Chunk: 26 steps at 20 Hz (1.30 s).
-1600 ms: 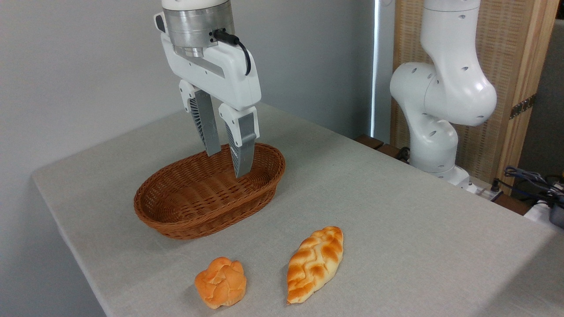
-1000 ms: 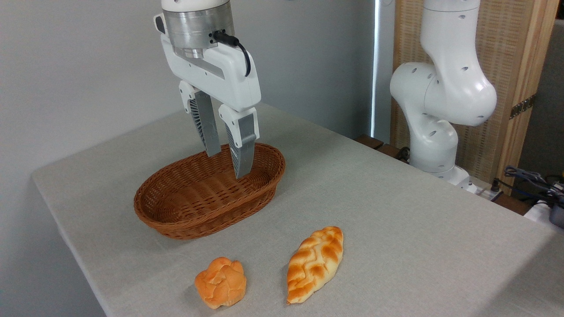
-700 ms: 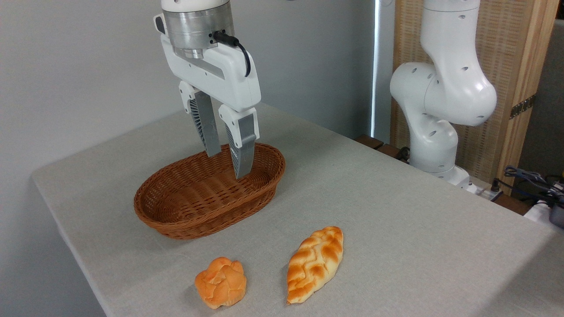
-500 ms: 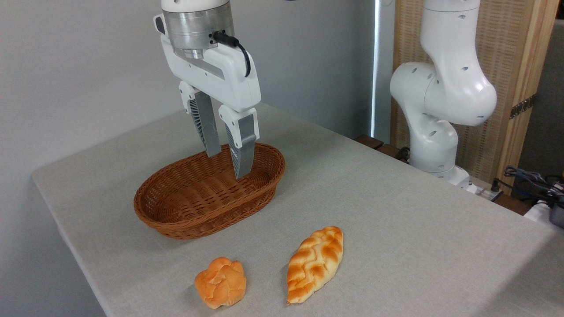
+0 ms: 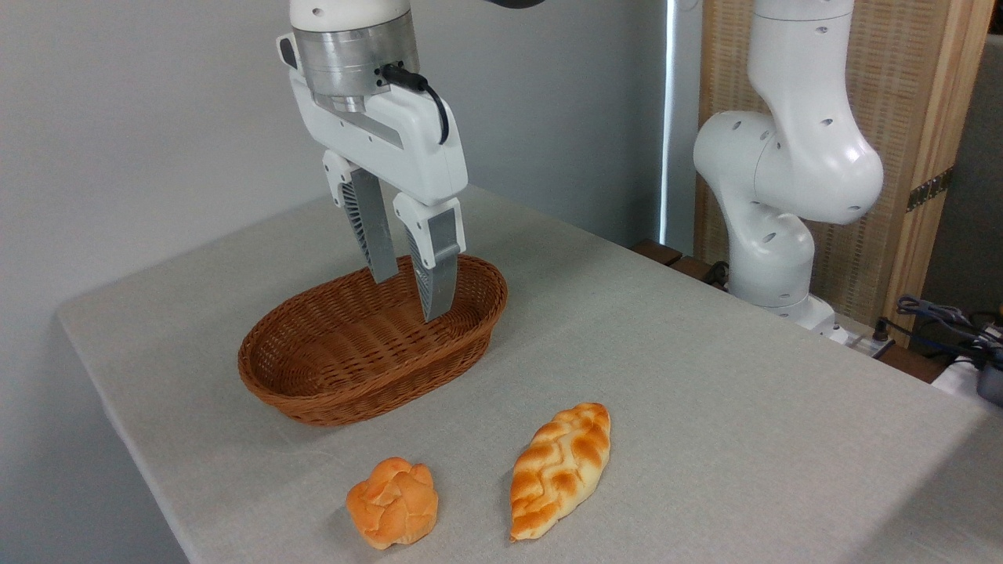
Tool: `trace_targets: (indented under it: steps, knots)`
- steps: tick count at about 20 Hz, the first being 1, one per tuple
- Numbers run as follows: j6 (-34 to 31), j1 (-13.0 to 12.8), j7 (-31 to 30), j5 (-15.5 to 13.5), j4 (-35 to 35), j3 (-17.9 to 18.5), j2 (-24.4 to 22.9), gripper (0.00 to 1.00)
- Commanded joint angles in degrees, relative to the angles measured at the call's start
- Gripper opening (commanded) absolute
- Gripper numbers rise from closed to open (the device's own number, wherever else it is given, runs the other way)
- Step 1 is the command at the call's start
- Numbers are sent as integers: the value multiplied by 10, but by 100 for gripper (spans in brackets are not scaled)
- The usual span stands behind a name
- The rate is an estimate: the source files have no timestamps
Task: Put bread into the basket
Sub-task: 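Move the open gripper over the braided bread loaf and lower it, then close the gripper on the braided bread loaf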
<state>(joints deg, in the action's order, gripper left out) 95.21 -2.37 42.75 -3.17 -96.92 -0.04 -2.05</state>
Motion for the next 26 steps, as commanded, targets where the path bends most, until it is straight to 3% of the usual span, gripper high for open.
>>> trace_targets:
  steps: [1, 5, 8, 10, 12, 16, 26]
  knots:
    - [30, 4, 17, 4, -74, 14, -65, 100]
    - [53, 52, 48, 4, -131, 15, -85, 100]
    - [174, 65, 48, 4, -237, 17, -124, 100]
    - [253, 88, 50, 4, -309, 18, -153, 100]
    - [288, 89, 67, 4, -343, 18, -156, 100]
    - [310, 109, 114, 4, -391, 18, -162, 100]
    - [310, 108, 121, 5, -394, 18, -131, 100]
